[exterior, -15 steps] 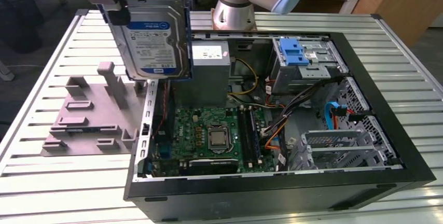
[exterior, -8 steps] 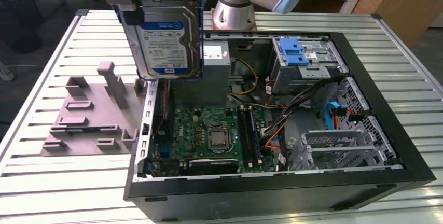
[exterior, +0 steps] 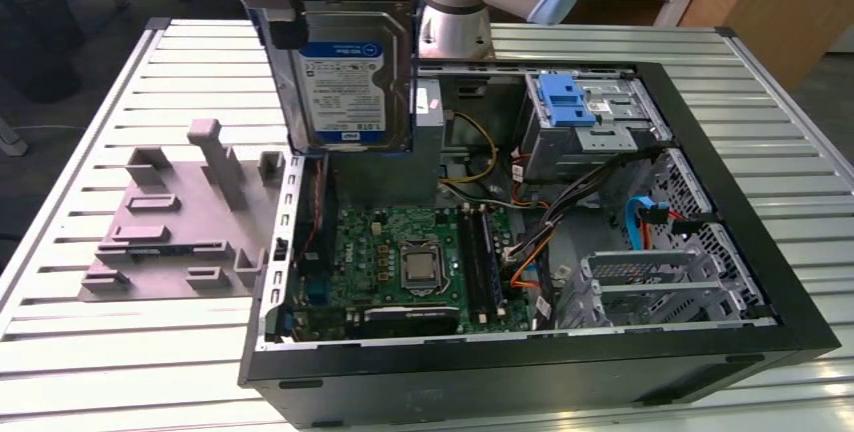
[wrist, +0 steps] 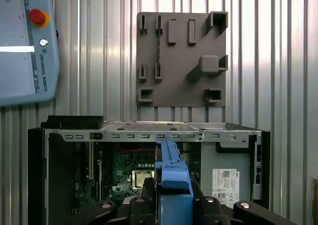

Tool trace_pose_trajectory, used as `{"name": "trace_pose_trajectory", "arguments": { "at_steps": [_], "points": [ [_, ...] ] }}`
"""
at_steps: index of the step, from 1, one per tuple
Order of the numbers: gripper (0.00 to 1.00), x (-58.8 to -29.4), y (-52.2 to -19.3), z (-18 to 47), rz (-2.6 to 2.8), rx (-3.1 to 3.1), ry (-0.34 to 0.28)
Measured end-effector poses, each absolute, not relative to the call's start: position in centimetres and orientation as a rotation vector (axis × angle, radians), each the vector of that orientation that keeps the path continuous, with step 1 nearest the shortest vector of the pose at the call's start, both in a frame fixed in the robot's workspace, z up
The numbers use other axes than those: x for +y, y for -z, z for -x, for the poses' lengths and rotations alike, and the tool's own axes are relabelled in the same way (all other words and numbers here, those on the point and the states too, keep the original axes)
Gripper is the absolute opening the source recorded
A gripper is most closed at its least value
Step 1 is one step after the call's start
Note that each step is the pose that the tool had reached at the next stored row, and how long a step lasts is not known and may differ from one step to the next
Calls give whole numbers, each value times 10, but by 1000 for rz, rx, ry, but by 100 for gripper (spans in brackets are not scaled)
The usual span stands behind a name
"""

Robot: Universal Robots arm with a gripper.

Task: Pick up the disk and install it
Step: 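Pick up the disk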

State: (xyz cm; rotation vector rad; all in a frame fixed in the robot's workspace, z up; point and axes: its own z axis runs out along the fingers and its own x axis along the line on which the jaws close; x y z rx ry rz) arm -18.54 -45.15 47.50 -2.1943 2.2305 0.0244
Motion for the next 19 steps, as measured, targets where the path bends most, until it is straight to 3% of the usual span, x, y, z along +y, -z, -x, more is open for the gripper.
{"name": "trace_pose_trajectory", "arguments": {
  "at_steps": [19],
  "points": [
    [37,-452,-475,156,2194,2230,-25]
  ]
}}
